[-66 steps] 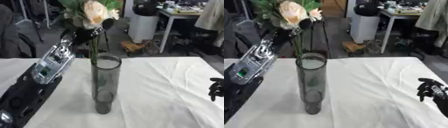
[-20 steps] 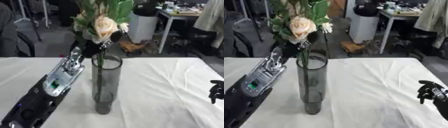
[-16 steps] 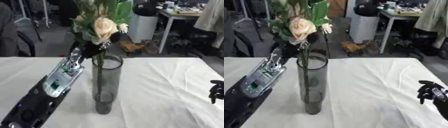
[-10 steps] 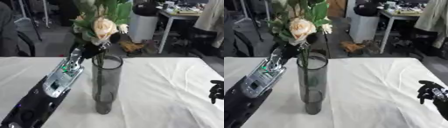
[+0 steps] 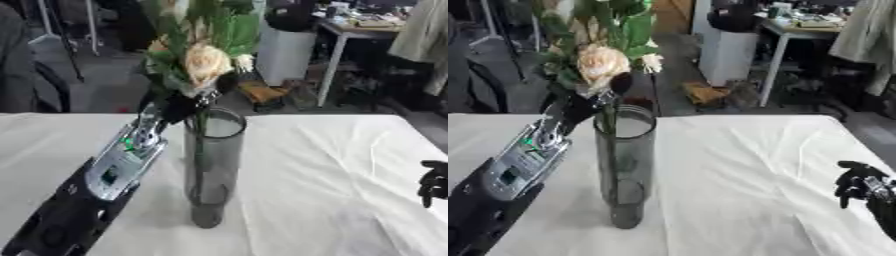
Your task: Arrange flowers into the vase.
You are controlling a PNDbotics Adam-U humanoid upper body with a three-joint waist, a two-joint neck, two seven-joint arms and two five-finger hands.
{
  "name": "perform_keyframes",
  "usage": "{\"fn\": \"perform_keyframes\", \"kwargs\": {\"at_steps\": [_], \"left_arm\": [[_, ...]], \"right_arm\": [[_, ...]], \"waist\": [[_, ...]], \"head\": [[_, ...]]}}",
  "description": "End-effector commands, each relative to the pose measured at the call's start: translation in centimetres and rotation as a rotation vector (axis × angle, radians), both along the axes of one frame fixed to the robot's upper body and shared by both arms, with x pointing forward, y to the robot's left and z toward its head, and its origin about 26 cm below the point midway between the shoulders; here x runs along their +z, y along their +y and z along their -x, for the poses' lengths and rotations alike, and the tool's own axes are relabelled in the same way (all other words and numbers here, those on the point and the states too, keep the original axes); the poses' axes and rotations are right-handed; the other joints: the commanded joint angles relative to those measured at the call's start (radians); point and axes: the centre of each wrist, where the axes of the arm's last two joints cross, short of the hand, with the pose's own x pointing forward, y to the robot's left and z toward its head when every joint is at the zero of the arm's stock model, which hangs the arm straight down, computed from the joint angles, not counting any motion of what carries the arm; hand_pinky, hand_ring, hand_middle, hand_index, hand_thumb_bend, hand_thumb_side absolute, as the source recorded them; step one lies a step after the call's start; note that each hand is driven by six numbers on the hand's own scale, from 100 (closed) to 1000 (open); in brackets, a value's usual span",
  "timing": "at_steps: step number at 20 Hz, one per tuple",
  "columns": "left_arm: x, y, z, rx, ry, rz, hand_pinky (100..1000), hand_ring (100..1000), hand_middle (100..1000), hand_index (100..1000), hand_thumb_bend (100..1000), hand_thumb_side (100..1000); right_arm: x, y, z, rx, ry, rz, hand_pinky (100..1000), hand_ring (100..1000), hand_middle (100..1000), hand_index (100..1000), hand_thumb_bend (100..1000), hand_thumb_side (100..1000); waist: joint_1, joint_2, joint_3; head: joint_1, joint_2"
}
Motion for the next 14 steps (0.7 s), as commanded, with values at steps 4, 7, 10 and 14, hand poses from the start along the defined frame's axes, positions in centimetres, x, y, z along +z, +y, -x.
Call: {"fn": "perform_keyframes", "kwargs": {"at_steps": [4,7,10,14], "left_arm": [[0.1,-0.1,0.5,0.002,-0.024,0.027,397,652,430,539,1000,782],[-0.4,0.0,0.7,0.005,-0.013,0.031,404,660,436,549,1000,783],[-0.7,0.1,0.9,0.005,-0.008,0.03,413,669,443,561,1000,786],[-0.8,0.1,1.0,0.002,-0.005,0.024,427,681,454,575,1000,788]], "right_arm": [[1.3,-0.6,-0.4,0.054,-0.084,0.061,318,475,510,802,100,743],[1.3,-0.6,-0.4,0.055,-0.085,0.06,318,475,510,802,100,743],[1.3,-0.6,-0.4,0.055,-0.085,0.06,318,475,510,802,100,743],[1.3,-0.6,-0.4,0.055,-0.085,0.059,318,475,510,802,100,744]], "waist": [[-0.004,-0.008,0.002],[-0.005,-0.008,0.003],[-0.005,-0.008,0.003],[-0.006,-0.008,0.004]], "head": [[0.002,-0.009],[0.003,-0.009],[0.003,-0.01],[0.004,-0.011]]}}
